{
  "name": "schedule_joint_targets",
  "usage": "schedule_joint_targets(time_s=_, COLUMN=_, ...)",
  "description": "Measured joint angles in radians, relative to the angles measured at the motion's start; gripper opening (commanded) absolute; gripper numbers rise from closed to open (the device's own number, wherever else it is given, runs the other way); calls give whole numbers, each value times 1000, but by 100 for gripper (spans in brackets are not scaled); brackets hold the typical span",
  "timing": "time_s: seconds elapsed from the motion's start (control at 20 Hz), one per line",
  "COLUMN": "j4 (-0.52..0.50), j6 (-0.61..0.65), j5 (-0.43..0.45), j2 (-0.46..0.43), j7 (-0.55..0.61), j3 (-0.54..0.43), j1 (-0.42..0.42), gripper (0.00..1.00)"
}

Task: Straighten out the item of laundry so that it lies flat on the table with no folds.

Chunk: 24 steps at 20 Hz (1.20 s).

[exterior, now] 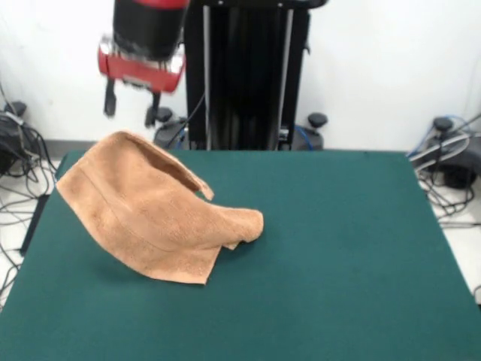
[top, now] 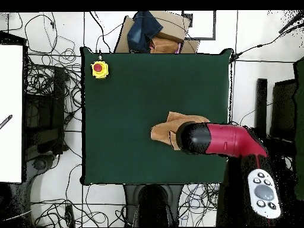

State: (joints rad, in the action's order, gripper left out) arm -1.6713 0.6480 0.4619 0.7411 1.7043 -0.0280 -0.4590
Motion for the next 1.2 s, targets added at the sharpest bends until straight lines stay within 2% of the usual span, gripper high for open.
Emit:
schedule_joint_targets(time_s=0.35, j4=0, j6=336, j5=-16, j2=172, j7=0, j3=0, j1=4, gripper=100)
schedule_joint_targets(time_s=0.55, j4=0, j6=414, j5=-16, j2=224, j7=0, j3=-2, j1=5, gripper=100)
schedule_joint_targets(time_s=0.7, j4=0, j6=388, j5=-15, j2=239, j7=0, j3=-7, j1=5, gripper=100)
schedule_joint_targets(time_s=1.2, j4=0, j6=103, j5=-15, j2=176, j7=0, j3=-62, j1=-1, gripper=100)
